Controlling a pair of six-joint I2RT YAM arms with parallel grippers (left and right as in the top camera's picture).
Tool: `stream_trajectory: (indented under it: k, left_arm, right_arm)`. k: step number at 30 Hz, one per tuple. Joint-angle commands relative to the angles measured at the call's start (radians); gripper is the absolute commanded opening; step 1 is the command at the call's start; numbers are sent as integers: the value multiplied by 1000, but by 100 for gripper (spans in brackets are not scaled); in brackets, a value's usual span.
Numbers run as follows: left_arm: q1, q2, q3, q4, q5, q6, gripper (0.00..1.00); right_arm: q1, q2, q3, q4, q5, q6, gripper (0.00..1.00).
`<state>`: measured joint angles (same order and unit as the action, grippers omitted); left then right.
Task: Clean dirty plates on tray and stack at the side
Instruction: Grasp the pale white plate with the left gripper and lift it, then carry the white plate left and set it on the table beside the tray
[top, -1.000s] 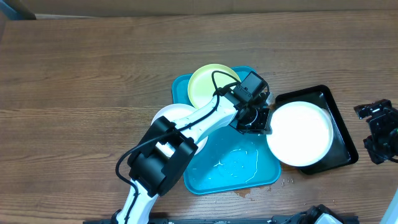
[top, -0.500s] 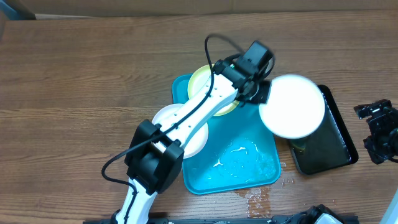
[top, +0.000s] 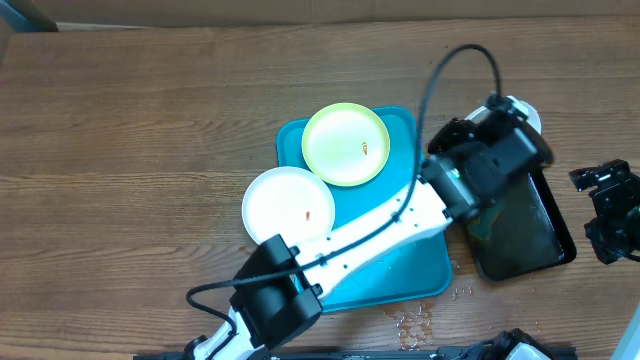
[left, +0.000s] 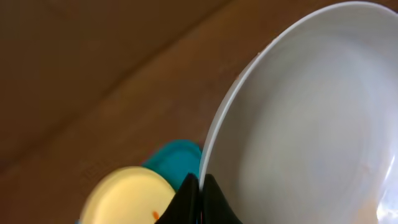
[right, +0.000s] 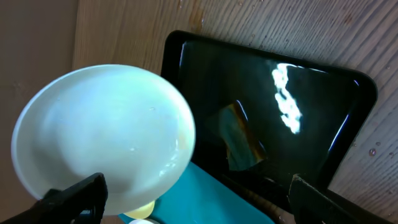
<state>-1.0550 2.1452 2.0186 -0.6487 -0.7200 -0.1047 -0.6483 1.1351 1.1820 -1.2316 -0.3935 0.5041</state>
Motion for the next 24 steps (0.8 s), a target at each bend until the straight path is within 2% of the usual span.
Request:
stream_trajectory:
  k: [1, 18, 21, 24]
  left_arm:
    - [-30, -27, 19, 40, -277, 151, 4]
    - [-64, -27, 21, 79, -343, 206, 4]
    - [-64, -27, 21, 51, -309, 183, 4]
    - [-45, -35, 21, -43, -291, 60, 4]
  right_arm:
    - [-3, -12, 16, 2, -9, -14, 95]
    - [-3, -12, 16, 2, -8, -14, 95]
    - [-3, -12, 16, 2, -9, -14, 95]
    - [0, -12, 16, 2, -9, -37, 95]
